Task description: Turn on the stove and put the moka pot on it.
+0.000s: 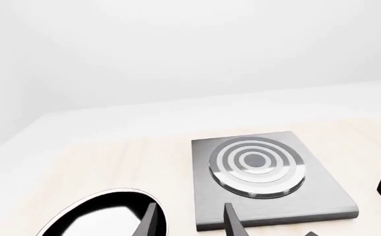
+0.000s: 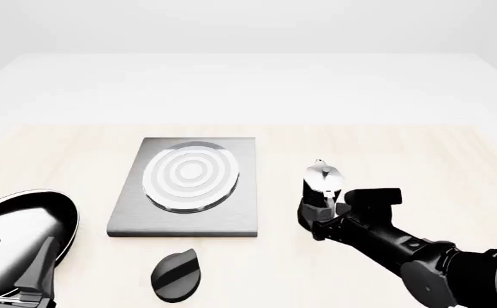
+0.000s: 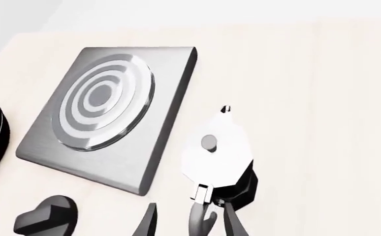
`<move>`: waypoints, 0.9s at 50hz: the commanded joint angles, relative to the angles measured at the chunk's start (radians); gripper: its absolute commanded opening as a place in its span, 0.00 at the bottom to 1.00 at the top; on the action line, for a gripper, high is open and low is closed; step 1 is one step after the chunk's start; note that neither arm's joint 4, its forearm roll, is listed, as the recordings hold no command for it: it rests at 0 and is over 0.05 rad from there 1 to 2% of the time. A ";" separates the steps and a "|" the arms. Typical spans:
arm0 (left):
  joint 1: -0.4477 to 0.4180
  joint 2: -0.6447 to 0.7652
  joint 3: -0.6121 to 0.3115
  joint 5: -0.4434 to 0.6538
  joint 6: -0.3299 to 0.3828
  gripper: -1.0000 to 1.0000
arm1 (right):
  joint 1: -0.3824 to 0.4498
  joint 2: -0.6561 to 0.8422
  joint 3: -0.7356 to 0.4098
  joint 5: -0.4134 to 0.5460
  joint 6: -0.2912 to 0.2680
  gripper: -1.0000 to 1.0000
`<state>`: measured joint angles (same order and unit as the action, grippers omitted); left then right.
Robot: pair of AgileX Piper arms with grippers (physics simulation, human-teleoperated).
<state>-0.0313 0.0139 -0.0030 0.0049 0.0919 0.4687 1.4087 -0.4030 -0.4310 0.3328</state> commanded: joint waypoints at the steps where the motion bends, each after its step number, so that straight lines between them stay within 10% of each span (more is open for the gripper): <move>1: 0.001 -0.002 0.000 0.001 -0.002 1.00 | -0.002 0.046 0.012 -0.038 0.027 1.00; 6: 0.000 -0.004 0.000 0.003 -0.002 1.00 | -0.006 0.037 0.013 -0.033 0.021 1.00; 7: 0.001 -0.005 0.000 0.003 -0.003 1.00 | -0.011 0.029 0.012 -0.025 0.014 0.00; 26: -0.003 -0.010 -0.002 0.004 -0.003 1.00 | -0.001 -0.279 -0.058 0.316 -0.047 0.00; 45: -0.005 -0.012 -0.003 0.003 -0.005 1.00 | 0.069 -0.429 -0.308 0.679 -0.231 0.00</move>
<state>-0.0356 0.0025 -0.0058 0.0085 0.0876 0.4933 1.0382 -0.5858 0.0959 0.1748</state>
